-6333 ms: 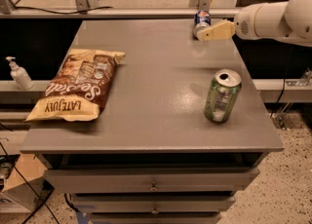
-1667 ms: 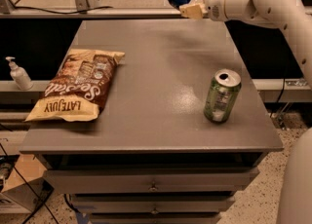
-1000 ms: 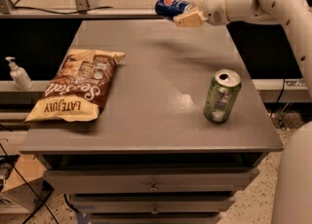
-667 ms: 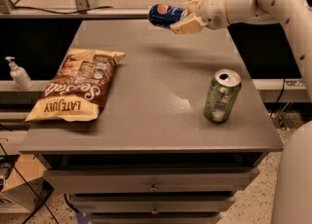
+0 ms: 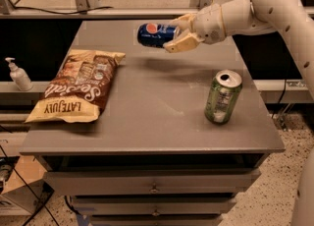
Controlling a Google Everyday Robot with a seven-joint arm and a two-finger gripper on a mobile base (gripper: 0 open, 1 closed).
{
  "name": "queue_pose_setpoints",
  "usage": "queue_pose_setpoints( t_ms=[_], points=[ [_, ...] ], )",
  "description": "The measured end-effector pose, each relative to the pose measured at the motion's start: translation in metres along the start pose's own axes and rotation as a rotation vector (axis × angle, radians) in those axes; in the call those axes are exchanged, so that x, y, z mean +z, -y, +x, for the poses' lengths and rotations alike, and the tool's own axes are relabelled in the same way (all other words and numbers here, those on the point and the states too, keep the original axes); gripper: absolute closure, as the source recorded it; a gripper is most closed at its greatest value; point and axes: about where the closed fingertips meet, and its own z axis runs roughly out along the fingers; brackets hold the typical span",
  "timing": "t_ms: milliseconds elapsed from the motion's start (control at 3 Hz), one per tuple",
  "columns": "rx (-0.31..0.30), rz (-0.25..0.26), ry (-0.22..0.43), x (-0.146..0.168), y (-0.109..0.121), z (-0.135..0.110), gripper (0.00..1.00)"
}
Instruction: Move pepsi can near brown chip bag
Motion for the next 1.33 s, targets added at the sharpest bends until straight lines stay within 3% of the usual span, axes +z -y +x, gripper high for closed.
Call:
queue_pose_setpoints(
  t_ms=[333,1000,1333],
  points=[
    [0.0,0.0,0.0,0.0,0.0,0.0,1.0],
    [-0.027,-0.092,-0.004,0.019,-0.026,-0.005,1.0],
    [-0.02,-0.157,0.02,0.03,-0.046,-0.003,0.86]
  ],
)
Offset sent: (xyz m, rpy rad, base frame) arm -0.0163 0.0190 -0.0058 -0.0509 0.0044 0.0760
